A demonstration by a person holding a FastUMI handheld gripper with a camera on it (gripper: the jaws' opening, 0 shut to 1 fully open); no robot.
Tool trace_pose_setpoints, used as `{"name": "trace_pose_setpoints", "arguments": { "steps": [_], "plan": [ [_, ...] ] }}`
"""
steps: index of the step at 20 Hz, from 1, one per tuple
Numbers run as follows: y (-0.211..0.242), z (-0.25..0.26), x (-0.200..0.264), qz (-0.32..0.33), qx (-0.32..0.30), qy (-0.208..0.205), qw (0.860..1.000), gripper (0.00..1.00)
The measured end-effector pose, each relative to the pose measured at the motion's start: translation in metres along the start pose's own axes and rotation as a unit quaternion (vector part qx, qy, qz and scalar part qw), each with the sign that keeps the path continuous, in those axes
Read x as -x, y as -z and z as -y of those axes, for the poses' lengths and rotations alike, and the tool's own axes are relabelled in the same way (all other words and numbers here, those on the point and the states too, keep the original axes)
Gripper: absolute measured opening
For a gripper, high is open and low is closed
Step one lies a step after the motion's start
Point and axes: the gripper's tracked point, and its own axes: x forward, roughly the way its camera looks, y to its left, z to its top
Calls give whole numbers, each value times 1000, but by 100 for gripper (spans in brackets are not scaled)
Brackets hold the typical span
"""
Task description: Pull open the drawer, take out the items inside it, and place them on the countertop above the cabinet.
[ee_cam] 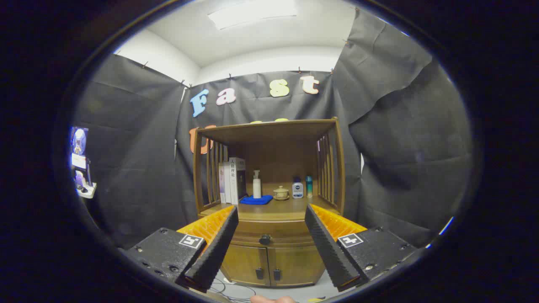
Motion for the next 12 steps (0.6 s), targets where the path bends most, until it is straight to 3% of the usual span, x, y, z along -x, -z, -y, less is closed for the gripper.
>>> {"name": "trace_pose_setpoints", "arguments": {
  "steps": [12],
  "plan": [
    [1,1,-4,-15,-8,-8,1000,100]
  ]
}}
